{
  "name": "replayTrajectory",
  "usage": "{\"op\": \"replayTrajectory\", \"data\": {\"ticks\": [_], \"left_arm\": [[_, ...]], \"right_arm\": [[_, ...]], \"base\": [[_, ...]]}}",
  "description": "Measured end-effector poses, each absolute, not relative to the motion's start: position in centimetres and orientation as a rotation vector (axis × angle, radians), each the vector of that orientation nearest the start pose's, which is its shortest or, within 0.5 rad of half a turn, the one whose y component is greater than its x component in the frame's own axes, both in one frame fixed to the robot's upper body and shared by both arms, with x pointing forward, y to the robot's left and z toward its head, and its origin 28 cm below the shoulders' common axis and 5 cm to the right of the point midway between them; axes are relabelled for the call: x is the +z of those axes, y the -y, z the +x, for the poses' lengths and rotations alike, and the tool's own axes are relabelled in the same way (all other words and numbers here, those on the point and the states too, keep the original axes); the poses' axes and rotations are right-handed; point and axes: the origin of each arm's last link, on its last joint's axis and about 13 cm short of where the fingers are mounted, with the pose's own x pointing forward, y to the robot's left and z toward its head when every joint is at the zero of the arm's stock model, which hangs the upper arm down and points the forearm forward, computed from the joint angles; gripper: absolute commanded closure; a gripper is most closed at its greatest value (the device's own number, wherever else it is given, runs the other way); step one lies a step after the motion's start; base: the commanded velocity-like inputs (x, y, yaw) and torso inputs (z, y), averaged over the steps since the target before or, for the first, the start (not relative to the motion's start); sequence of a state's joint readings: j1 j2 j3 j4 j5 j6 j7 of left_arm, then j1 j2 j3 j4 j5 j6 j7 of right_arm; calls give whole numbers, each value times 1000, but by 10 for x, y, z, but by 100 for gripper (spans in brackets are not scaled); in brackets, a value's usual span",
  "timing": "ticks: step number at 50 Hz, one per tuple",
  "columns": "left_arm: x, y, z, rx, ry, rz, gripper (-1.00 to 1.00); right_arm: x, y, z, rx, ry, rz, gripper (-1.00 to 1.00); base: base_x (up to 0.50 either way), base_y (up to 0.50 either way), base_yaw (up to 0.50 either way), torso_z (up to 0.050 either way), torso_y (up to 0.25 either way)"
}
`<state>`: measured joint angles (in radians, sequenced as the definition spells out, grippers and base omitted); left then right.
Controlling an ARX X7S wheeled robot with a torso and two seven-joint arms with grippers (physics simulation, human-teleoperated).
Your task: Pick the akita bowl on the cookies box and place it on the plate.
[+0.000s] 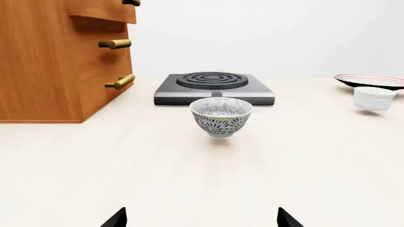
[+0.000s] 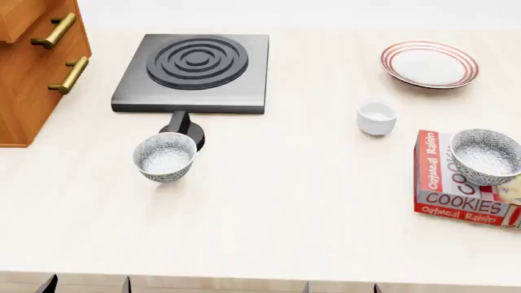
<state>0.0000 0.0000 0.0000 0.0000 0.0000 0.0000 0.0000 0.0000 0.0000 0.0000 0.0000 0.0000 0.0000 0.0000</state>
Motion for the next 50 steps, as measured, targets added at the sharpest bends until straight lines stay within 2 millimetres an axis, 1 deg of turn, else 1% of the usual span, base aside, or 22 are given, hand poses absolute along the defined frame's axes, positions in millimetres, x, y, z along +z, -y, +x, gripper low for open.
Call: {"op": "replayTrajectory", "data": {"ticks": [16,17,18,22,26,30,43,50], "left_arm": [[13,-207,209,-5,11,-10,-100],[8,-206,210,8,3,-9,-100],[7,-206,210,8,-1,-8,-100],[12,-206,211,8,0,-2,-100],[20,-207,212,6,6,6,-100],[32,-208,213,8,20,15,-100],[73,-207,208,15,146,29,-100],[89,-208,206,17,205,29,-100]], "right_arm": [[14,94,208,18,13,-15,-100],[7,94,210,15,7,19,-100],[7,94,209,17,2,18,-100],[12,94,208,26,12,23,-100],[21,95,207,31,30,27,-100],[36,96,206,43,62,29,-100],[85,100,198,79,211,30,-100],[105,100,192,91,275,13,-100]], "base": [[0,0,0,0,0],[0,0,0,0,0],[0,0,0,0,0],[0,0,0,0,0],[0,0,0,0,0],[177,0,0,0,0],[493,0,0,0,0],[500,0,0,0,0]]}}
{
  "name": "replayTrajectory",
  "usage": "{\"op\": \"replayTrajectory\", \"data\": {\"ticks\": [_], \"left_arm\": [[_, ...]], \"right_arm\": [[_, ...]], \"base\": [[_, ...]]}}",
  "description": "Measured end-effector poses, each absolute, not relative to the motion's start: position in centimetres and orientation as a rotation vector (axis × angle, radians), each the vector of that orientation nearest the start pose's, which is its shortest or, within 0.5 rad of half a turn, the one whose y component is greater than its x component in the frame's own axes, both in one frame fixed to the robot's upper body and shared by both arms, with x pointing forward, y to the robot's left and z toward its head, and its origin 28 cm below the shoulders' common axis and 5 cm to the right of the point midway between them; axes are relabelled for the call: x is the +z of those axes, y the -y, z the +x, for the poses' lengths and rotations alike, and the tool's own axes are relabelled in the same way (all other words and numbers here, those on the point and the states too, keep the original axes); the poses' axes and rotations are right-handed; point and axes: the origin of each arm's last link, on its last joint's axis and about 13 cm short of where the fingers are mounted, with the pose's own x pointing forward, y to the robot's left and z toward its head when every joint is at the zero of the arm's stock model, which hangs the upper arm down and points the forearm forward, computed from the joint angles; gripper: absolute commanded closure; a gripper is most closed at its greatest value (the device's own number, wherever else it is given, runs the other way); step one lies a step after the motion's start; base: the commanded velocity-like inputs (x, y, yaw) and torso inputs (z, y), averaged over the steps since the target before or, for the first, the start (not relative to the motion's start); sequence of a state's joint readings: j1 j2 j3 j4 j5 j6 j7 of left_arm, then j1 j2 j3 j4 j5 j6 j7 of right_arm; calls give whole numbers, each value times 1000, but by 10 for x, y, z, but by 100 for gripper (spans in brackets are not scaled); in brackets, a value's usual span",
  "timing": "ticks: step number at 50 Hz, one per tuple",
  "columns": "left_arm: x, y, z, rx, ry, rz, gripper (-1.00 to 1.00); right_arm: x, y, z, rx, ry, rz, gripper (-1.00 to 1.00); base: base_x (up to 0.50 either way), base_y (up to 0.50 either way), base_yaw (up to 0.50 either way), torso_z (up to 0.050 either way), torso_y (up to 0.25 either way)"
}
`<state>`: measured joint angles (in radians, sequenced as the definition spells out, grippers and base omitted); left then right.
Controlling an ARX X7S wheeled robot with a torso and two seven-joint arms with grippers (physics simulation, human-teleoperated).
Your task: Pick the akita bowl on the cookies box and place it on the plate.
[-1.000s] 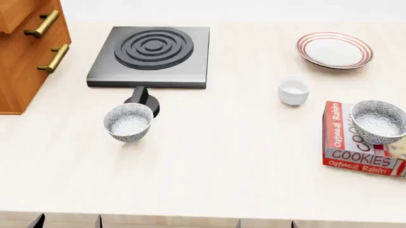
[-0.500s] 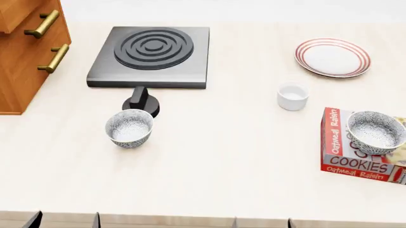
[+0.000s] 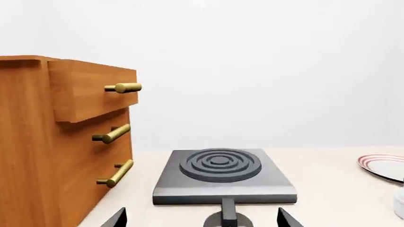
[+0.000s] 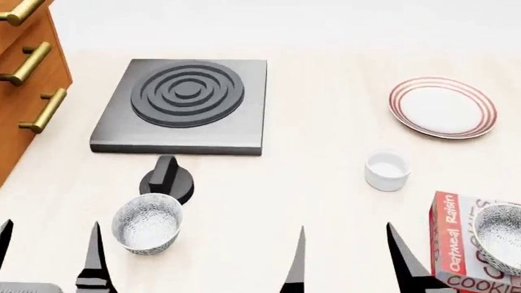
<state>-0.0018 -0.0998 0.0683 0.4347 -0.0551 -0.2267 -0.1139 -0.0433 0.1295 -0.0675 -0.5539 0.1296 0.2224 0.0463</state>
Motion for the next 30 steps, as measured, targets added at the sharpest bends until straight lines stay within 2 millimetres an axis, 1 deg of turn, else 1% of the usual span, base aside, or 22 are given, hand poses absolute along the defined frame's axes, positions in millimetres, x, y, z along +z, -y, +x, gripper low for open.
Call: {"op": "replayTrajectory", "data": {"ticks": [6,13,30], "left_arm": [[99,-211,206,33,240,36,-100],[106,-213,205,40,265,36,-100],[116,-216,204,15,279,10,-100]], "right_arm": [[118,100,188,96,317,0,-100],[128,100,184,102,351,-13,-100],[138,100,180,112,391,-38,-100]], "base": [[500,0,0,0,0],[500,0,0,0,0],[500,0,0,0,1]]}}
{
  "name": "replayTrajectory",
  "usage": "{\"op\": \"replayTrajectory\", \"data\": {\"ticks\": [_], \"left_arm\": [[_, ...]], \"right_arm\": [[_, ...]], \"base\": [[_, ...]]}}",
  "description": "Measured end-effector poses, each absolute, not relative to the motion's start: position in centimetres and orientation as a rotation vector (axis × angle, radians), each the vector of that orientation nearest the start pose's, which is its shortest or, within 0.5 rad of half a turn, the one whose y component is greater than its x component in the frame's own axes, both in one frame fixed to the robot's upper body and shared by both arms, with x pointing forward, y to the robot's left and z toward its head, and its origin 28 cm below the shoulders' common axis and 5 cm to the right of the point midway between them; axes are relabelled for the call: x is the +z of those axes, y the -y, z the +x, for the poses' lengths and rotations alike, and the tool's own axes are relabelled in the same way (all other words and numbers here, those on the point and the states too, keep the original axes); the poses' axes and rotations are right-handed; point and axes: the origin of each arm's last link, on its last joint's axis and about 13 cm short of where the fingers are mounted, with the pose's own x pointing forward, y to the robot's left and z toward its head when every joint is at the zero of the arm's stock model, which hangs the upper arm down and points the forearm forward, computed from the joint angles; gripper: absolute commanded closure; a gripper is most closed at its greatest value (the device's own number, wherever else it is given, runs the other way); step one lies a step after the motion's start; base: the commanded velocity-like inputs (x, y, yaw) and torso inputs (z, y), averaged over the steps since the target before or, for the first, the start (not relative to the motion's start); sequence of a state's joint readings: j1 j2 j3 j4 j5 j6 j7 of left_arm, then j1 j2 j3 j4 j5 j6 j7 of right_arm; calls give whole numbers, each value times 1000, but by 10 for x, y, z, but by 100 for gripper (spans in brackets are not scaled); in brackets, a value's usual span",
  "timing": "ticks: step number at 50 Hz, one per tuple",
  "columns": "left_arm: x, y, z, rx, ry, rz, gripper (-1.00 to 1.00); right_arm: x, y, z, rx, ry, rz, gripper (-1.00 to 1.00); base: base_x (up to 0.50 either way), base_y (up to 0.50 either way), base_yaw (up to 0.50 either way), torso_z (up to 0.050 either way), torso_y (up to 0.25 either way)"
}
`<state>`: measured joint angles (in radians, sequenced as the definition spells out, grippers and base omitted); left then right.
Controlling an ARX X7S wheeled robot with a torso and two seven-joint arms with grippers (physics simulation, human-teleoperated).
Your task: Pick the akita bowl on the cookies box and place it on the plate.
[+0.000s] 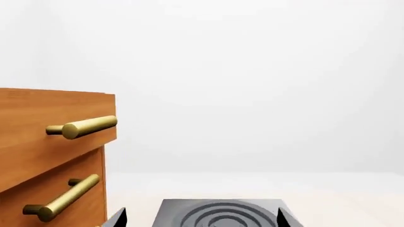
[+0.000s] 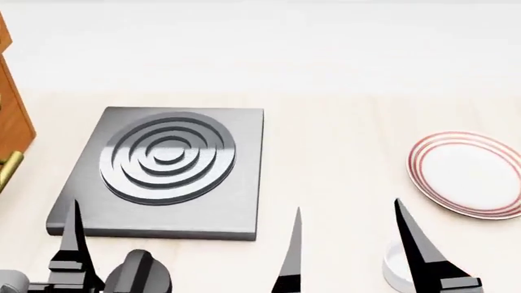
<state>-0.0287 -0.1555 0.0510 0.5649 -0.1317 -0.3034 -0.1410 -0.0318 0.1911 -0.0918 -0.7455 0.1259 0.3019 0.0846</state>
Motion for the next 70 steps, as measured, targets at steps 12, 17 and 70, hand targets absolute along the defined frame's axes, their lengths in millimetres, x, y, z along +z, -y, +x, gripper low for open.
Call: {"op": "replayTrajectory", "data": {"ticks": [12,17,70], "left_arm": [[117,-217,204,3,276,7,-100],[117,-217,203,0,275,6,-100],[115,-219,202,-8,276,5,-100]], "right_arm": [[140,101,178,116,407,-43,-100],[141,101,177,117,413,-42,-100],[142,105,170,122,415,-41,-100]], "base": [[500,0,0,0,0],[500,0,0,0,0],[-87,-428,0,0,0]]}}
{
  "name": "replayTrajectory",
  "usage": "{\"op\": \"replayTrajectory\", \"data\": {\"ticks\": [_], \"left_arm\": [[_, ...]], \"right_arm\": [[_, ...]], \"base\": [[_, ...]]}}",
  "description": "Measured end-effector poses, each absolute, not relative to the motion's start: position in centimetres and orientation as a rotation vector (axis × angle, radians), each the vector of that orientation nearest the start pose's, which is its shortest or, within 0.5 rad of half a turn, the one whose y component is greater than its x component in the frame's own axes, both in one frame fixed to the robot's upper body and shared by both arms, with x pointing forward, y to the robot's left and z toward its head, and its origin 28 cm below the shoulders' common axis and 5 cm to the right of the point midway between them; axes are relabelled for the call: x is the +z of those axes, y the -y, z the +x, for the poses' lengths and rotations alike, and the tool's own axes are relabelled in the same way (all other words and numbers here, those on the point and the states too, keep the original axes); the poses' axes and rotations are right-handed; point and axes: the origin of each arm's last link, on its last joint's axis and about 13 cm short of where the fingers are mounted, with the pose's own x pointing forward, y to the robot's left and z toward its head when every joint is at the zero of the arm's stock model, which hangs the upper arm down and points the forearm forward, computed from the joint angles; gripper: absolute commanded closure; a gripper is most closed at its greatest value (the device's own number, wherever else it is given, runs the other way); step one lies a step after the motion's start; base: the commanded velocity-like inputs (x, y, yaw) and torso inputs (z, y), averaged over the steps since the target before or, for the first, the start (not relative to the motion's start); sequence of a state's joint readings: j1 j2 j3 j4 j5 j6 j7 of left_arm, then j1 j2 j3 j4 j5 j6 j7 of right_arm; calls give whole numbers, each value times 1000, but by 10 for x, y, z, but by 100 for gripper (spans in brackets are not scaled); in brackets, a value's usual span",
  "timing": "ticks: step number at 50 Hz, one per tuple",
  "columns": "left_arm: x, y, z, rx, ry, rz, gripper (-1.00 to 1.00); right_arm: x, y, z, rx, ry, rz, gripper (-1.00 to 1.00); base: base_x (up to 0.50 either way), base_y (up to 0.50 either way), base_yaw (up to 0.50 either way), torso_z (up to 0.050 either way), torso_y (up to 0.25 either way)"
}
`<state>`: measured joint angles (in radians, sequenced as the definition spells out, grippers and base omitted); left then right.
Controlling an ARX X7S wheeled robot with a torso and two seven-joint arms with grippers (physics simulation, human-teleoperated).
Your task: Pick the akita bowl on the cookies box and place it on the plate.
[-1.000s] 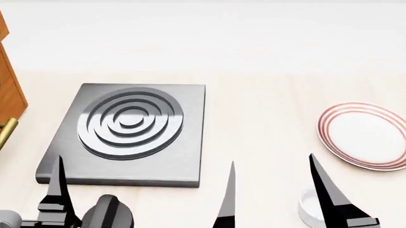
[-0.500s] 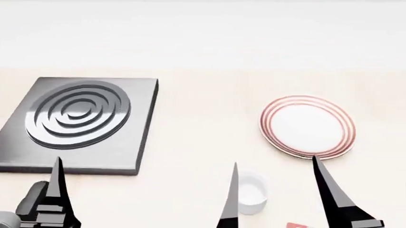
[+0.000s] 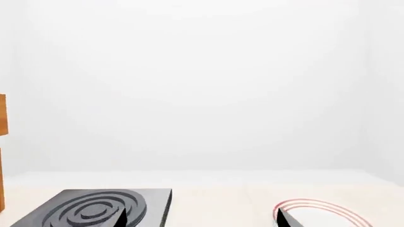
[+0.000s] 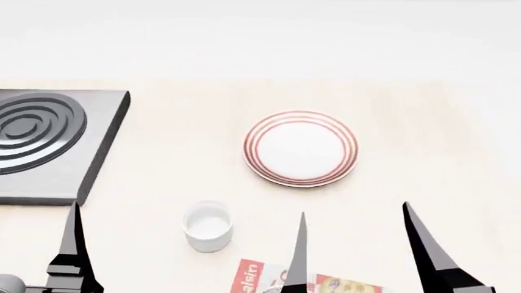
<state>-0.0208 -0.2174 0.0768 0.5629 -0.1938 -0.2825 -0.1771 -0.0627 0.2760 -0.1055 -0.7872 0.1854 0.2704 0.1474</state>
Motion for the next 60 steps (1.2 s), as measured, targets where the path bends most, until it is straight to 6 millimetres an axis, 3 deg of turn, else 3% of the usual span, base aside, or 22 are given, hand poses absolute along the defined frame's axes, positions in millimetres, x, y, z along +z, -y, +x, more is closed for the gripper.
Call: {"op": "replayTrajectory", "data": {"ticks": [11,20,46,60], "left_arm": [[116,-219,200,-9,278,4,-100],[116,-219,200,-11,278,3,-100],[115,-219,201,3,309,11,-100],[116,-222,200,-27,335,-21,-100]], "right_arm": [[142,105,169,130,415,-41,-100],[140,105,170,137,402,-29,-100],[142,105,170,140,433,-55,-100],[141,105,170,122,428,-56,-100]], "base": [[-101,-499,0,0,0],[20,-11,0,0,0],[487,-4,0,0,0],[71,0,0,47,0]]}}
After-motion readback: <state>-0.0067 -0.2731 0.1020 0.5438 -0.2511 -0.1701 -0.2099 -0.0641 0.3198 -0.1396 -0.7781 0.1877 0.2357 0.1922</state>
